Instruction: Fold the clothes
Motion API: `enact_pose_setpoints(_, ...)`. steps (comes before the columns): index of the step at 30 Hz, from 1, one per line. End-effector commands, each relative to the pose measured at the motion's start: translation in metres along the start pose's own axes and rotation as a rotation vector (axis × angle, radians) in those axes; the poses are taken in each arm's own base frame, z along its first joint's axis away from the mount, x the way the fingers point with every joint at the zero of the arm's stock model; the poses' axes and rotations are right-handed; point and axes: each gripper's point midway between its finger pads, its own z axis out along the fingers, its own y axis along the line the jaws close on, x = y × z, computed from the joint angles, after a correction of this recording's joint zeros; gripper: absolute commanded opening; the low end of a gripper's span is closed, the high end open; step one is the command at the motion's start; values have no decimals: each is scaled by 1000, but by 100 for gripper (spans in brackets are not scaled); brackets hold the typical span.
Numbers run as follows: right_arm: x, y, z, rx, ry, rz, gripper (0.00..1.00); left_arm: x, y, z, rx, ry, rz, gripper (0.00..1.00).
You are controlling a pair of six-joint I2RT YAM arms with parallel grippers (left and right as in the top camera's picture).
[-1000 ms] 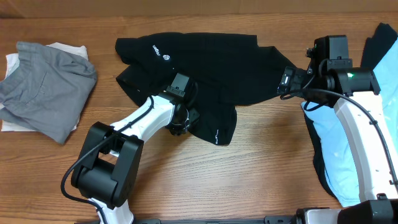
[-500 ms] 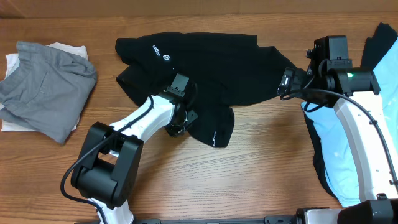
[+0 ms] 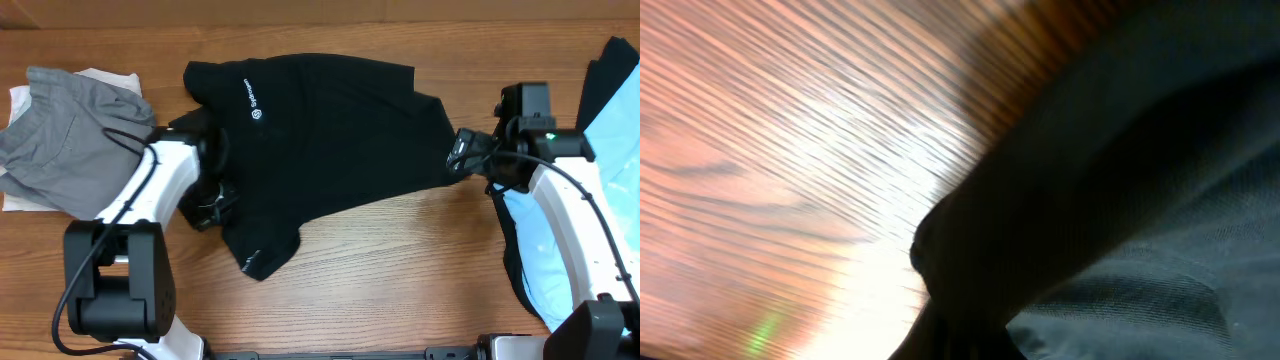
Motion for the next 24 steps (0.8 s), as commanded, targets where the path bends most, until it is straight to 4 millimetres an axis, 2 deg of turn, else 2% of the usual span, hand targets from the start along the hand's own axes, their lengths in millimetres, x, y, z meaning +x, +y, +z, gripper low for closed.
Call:
enact_pose_setpoints(1,13,-4,21,-5,15,19,99,-9,10,-9,-9,-28,32,4)
enact_pose_setpoints(4,23,4,43,-75,17,27,86,-9,9,-9,-8,-29,34,4)
enact_pose_setpoints(6,27,3,53,-77,23,57,82,-8,8,-9,-9,-29,38,4)
enact_pose_setpoints(11,41,-3,85,-62,56,110,82,-8,7,-9,-8,-31,41,4)
enact_pose_setpoints(19,40,-3,124,-55,72,158,84,-8,7,-9,-7,-32,41,4)
enact_pose_setpoints(22,34,-1,130,-66,47,156,84,-8,7,-9,-6,-33,41,4)
enact_pose_setpoints(24,28,1,130,-78,23,155,78,-8,7,-9,-6,-33,41,4)
